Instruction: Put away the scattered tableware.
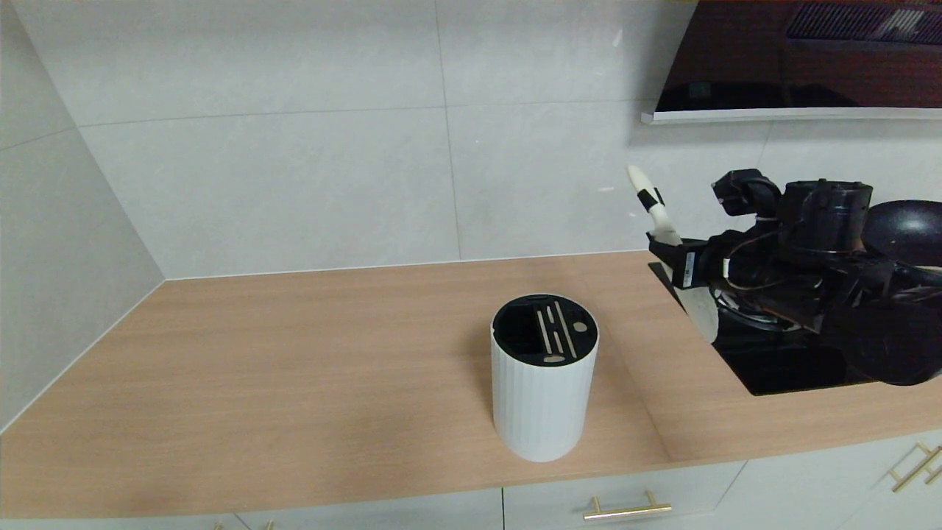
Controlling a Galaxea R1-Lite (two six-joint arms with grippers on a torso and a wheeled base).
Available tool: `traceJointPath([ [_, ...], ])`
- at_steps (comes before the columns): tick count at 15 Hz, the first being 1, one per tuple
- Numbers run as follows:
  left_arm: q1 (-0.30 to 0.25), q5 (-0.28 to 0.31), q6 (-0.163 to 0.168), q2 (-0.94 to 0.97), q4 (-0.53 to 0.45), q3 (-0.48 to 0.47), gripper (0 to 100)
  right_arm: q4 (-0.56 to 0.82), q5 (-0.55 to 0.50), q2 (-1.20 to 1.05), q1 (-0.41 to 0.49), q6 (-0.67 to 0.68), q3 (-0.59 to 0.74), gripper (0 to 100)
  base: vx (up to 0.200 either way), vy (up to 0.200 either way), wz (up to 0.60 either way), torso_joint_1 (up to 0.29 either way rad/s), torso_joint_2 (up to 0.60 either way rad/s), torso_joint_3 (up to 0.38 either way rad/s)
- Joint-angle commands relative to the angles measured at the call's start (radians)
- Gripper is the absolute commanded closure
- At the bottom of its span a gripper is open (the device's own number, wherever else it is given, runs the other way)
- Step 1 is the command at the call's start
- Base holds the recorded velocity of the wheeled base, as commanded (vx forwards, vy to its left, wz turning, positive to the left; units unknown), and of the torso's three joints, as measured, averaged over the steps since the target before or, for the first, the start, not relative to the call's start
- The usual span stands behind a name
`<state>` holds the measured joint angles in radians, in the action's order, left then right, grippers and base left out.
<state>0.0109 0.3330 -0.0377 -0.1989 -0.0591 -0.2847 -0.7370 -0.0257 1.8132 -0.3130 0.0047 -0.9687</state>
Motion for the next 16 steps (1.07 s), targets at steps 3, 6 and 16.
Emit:
traceJointPath([
  [3,0.170,0.178,-0.077,-0.813,0.053,-0.495,0,-0.007,-0.108,-0.112,-0.179,0.021,-0.005,100,0.000,0.000,0.00,0.000,0.00,0.000],
  [6,0.428,0.149,-0.436,-1.074,0.381,-0.470,0,-0.008,-0.164,-0.117,-0.344,0.046,0.007,100,0.000,0.000,0.00,0.000,0.00,0.000],
  [16,0.656,-0.163,-0.591,-1.617,1.262,-0.357,0,-0.045,-0.255,-0.046,-0.640,0.077,0.087,100,0.000,0.000,0.00,0.000,0.00,0.000],
])
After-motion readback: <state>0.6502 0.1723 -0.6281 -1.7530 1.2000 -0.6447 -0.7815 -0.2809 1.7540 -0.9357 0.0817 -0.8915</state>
